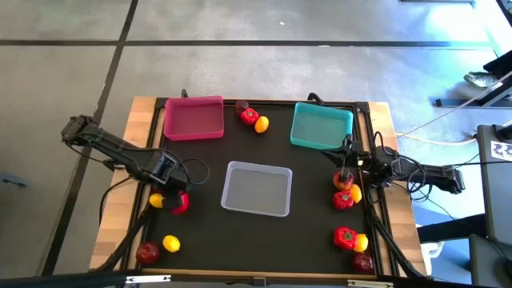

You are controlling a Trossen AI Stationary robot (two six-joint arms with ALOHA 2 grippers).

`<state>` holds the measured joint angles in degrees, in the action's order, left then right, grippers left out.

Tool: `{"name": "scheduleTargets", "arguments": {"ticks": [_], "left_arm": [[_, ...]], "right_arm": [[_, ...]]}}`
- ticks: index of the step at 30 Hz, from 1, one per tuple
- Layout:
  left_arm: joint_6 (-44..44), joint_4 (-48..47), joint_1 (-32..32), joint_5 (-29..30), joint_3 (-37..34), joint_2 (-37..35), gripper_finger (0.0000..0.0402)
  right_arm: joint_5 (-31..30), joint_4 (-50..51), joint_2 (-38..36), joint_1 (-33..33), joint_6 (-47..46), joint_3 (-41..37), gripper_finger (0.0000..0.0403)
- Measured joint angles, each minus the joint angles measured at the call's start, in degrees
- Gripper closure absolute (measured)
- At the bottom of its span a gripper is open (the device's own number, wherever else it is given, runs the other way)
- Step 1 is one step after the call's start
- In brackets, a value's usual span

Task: Sort produce into baskets
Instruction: Put the bell pepper into the pink bin

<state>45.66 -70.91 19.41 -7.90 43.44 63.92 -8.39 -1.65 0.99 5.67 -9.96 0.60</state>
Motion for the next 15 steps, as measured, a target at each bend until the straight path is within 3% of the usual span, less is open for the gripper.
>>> {"name": "scheduleTargets", "arguments": {"ticks": [9, 15], "left_arm": [[-0.9, -0.39, 0.01, 1.93, 0.72, -0.02, 0.0379], [-0.85, -2.76, -0.19, 7.51, 4.91, -0.02, 0.0377]], "right_arm": [[-0.01, 0.0, 0.0, 0.0, 0.01, 0.0, 0.0386], [-0.03, 0.01, 0.0, -0.01, 1.32, 0.0, 0.0386]]}}
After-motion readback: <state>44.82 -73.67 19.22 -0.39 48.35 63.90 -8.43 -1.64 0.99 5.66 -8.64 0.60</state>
